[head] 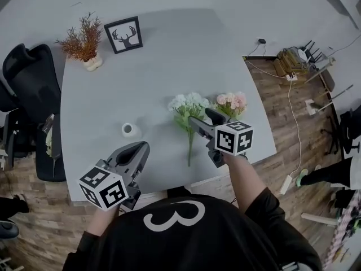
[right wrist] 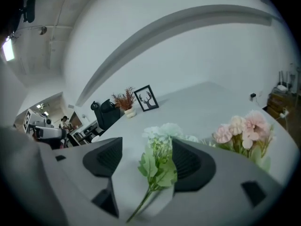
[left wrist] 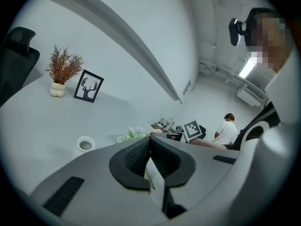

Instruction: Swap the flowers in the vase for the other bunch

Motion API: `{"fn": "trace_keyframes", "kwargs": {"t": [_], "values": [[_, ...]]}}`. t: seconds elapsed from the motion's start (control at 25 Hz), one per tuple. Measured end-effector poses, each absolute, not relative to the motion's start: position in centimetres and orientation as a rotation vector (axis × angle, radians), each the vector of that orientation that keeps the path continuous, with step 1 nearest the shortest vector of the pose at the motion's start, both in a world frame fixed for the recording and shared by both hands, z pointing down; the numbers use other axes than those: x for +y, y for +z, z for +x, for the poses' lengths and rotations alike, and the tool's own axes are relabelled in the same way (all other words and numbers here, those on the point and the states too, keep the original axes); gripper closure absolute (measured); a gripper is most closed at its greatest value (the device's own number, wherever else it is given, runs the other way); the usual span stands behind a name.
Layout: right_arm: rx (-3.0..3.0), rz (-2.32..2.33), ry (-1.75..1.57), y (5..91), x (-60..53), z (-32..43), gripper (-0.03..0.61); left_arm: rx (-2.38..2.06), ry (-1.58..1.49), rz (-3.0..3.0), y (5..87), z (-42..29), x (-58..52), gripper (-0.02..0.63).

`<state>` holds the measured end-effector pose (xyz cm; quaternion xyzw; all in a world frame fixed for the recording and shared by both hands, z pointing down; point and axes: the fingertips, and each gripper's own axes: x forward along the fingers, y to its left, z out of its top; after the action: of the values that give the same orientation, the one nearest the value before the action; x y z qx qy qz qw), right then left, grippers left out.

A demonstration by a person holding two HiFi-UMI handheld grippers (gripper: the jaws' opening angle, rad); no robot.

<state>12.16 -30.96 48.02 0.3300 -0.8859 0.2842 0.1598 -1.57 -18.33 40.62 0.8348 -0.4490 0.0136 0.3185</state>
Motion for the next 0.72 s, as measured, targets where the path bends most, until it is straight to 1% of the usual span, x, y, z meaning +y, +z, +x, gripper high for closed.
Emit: {"fn": "trace_keyframes", "kwargs": {"t": [0.16,0.2,0.4,0.72], "values": [[-2.46,0.957,0.935,50.9,-32.7,11.9,0.225,-1.194,0.009,2.168,41.2,-2.3,-19.2,0.601],[-2.44,0.971,0.959,51.7,-33.1,11.9,0.204,-1.202,0.001,2.159,41.4,-2.5,-19.4,0.601],[-2.342,0.957,1.098,55.2,-34.1,11.2,0.198,-1.25,-0.022,2.12,42.0,-4.0,-19.9,0.602],[-2.218,0.932,1.107,59.0,-35.2,10.5,0.199,-1.306,-0.055,2.061,42.3,-5.9,-20.1,0.601]]}}
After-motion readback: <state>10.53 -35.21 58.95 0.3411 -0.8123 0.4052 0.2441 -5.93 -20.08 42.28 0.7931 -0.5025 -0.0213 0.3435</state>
